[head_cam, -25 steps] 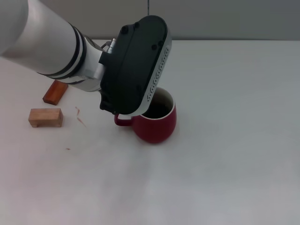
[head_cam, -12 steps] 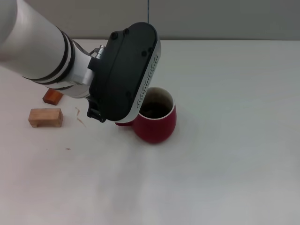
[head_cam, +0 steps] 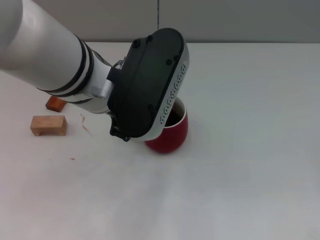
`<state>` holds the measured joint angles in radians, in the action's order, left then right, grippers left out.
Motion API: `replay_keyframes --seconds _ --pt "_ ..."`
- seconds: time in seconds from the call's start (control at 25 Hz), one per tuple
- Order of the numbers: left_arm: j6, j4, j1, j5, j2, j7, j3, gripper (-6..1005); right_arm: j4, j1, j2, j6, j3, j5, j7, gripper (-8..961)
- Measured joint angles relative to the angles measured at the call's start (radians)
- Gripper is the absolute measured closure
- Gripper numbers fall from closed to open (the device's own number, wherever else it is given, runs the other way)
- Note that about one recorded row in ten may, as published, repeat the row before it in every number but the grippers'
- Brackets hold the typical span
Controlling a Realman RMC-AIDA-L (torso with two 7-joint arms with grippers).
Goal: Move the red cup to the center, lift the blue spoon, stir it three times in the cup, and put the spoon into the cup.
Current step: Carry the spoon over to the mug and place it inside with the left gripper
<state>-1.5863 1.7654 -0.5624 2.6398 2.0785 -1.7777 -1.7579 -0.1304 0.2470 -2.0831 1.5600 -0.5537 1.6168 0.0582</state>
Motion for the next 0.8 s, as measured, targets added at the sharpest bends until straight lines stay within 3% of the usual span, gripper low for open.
replay_keyframes --seconds 0.8 --pt "0.141 -0.079 -0.005 0.016 0.0 -0.018 -0.009 828 0.0 -0.005 0.0 0.0 0.0 0.0 0.0 267"
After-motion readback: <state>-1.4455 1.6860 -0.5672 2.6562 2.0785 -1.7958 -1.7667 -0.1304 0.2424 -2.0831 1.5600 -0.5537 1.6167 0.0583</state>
